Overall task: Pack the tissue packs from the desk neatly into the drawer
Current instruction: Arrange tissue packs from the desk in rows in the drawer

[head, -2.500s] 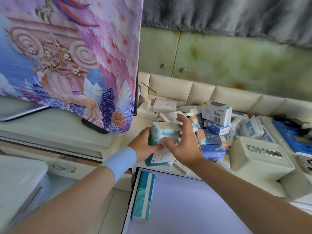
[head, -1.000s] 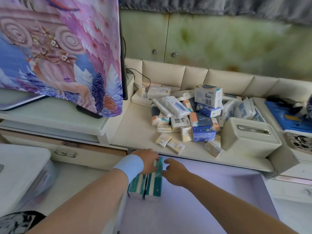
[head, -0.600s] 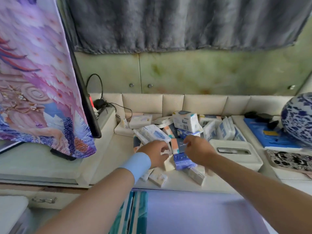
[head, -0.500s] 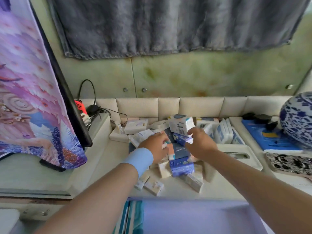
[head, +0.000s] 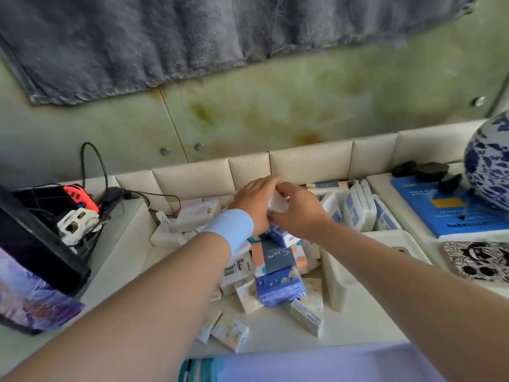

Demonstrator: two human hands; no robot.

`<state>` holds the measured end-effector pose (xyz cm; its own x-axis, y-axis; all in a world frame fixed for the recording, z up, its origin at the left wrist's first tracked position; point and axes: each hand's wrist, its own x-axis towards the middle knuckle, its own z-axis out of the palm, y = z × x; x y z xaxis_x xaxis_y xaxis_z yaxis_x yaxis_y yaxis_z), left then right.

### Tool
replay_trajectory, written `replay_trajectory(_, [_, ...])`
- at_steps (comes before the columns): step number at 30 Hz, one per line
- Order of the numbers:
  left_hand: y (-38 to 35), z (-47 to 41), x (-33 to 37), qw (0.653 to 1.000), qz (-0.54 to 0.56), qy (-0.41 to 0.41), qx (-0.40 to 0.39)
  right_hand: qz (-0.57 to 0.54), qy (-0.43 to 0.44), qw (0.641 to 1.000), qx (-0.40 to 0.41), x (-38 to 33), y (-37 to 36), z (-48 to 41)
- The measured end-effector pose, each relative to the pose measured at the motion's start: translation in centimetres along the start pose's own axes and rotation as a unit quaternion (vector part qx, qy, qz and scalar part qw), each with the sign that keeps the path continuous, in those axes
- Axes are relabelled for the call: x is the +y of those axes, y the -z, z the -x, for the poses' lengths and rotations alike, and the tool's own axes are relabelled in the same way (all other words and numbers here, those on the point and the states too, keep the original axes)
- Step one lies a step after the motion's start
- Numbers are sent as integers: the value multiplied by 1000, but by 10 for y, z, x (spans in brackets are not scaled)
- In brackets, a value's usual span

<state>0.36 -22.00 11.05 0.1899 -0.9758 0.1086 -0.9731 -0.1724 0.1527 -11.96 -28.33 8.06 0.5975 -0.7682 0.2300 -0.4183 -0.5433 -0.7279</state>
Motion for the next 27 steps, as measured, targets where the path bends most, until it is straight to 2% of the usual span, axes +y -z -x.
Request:
replay_trajectory(2, [3,7,-4,1000,3,12,25,-40,22,999,5,-2,-1,2])
replay_trajectory(5, [9,25,-11,997,18,47,55,-31,-1,1000,-3,1,-7,6])
replay_trajectory(7, [13,39,-17,994,-5,59,89,36,4,999,-27,4,-11,12])
replay_trajectory(10, [18,62,-28,991,-37,76,102,154,105,979,-79,8,-18,26])
replay_trajectory(13, [19,83,-45,981,52,141,122,175,119,967,-141,10,-25,35])
replay_trajectory(16, [19,95,-56,944,186,209,175,210,119,943,-230,8,-37,38])
replay_trajectory(20, [18,104,-57,909,261,259,198,326,115,899,-268,2,-58,31])
replay_trajectory(23, [13,115,-61,915,258,248,187,372,97,878,-285,-4,-69,26])
replay_trajectory(27, [7,126,-64,941,227,196,158,374,90,875,-293,-6,-75,20])
